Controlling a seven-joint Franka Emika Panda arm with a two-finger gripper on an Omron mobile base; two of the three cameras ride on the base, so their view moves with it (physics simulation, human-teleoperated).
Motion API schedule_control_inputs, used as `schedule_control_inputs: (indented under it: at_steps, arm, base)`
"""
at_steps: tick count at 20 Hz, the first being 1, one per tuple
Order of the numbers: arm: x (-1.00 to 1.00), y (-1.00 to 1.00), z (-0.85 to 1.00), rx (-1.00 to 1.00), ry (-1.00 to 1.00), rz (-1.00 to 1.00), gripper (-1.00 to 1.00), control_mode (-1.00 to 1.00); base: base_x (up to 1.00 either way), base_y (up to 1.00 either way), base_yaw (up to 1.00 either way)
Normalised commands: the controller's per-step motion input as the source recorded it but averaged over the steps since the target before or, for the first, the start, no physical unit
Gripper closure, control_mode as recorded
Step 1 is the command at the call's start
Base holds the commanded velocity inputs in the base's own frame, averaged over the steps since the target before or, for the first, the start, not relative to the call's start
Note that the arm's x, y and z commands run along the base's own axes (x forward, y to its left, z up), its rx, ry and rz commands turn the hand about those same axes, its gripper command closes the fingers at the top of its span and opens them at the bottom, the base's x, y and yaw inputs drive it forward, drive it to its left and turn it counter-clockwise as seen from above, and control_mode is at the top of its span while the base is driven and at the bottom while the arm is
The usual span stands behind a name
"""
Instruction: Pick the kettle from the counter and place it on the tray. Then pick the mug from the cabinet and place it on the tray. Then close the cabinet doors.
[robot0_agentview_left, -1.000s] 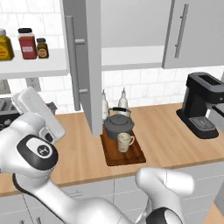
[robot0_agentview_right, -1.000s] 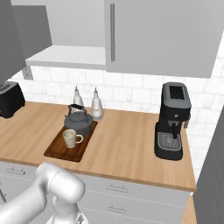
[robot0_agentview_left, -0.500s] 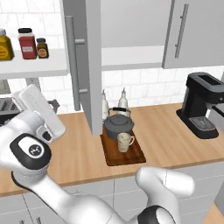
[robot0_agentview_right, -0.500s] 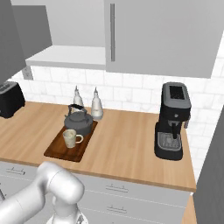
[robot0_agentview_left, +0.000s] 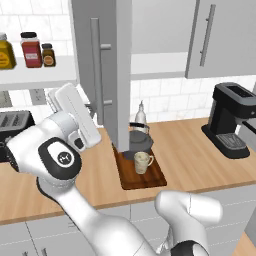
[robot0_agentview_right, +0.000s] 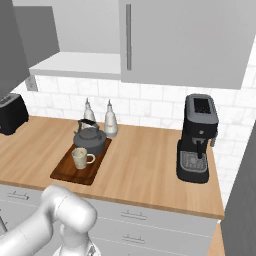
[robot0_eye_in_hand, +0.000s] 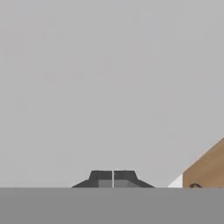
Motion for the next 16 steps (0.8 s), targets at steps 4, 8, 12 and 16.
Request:
schedule_control_inputs:
  at_steps: [4,8,12,16]
  arm:
    - [0.00,-1.00,0.23,0.00,-0.04,-0.04,1.00,-1.00]
    - [0.06,-0.92,0.14,0.00,-0.03,-0.01,1.00,-1.00]
    - [0.41,-0.47,0.21,0.00,-0.06,0.00,1.00,-1.00]
    - [0.48,-0.27,0.44,0.00,-0.12,0.00,1.00,-1.00]
  base:
    - [0.00,0.00,0.00]
    - [0.00,0.00,0.00]
    - [0.00,0.00,0.00]
    - [0.00,0.00,0.00]
